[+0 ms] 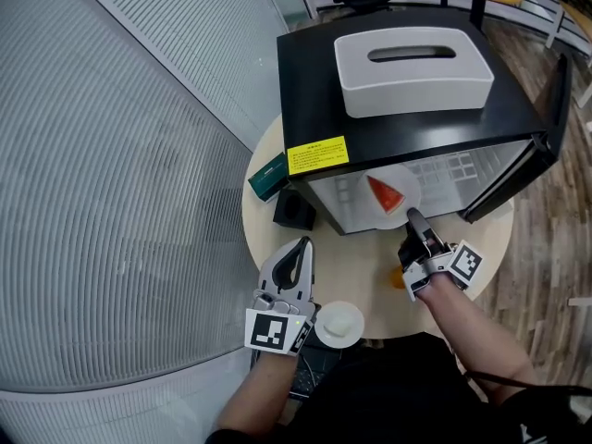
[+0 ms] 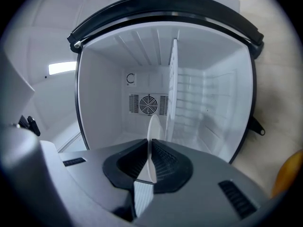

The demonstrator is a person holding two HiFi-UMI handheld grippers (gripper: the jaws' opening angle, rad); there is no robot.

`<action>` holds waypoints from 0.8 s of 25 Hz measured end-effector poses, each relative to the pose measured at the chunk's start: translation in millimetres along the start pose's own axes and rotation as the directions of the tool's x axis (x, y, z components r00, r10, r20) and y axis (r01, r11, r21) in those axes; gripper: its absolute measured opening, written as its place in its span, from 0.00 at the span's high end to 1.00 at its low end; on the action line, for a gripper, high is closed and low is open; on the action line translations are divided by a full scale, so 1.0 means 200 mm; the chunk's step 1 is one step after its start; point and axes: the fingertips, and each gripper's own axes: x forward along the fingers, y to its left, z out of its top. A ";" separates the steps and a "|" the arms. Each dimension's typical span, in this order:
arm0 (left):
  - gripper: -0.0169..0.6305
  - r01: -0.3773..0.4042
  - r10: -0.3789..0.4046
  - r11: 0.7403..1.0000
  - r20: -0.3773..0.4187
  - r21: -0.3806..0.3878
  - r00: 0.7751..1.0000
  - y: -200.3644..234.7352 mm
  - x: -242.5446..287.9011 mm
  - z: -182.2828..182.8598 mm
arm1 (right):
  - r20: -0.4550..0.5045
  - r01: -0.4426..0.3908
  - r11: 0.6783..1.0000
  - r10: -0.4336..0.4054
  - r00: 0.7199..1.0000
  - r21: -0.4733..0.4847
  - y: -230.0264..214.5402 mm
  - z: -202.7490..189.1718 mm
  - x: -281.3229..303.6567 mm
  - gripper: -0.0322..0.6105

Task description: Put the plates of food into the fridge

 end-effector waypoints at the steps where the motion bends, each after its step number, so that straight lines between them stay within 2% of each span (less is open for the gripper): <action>1: 0.97 -0.002 0.002 1.000 -0.001 -0.001 1.000 0.01 0.00 0.00 | 0.001 0.003 1.000 -0.003 1.000 0.000 -0.01 0.00 0.01 0.91; 20: 0.97 -0.039 0.038 0.999 -0.014 -0.027 0.999 0.12 -0.02 -0.03 | 0.070 0.105 0.993 -0.109 0.992 0.053 -0.08 -0.03 0.21 0.92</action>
